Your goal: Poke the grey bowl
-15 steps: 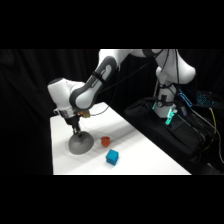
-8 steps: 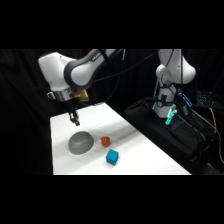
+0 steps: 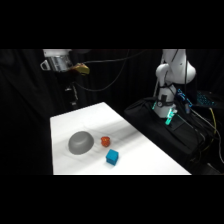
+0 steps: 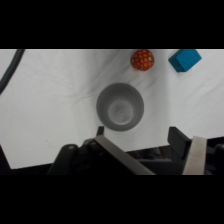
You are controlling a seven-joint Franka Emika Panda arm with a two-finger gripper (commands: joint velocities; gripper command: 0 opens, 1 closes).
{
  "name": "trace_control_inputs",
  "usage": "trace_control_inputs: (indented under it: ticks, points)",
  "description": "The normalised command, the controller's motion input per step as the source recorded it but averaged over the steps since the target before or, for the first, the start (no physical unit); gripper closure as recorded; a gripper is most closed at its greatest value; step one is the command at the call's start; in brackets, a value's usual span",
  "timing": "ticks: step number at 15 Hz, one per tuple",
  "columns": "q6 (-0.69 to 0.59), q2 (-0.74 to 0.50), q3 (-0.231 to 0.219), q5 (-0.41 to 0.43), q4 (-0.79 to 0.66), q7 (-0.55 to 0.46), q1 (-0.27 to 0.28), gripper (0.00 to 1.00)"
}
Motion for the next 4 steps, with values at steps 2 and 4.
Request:
trace_control_inputs:
  ticks: [2,4]
  points:
    - [-0.12,-0.20,-0.058,-0.099,-0.05,-0.01,0.070,0.00]
    - [-0.07,-0.19,-0.047,-0.074,-0.07,-0.05,0.062,0.00]
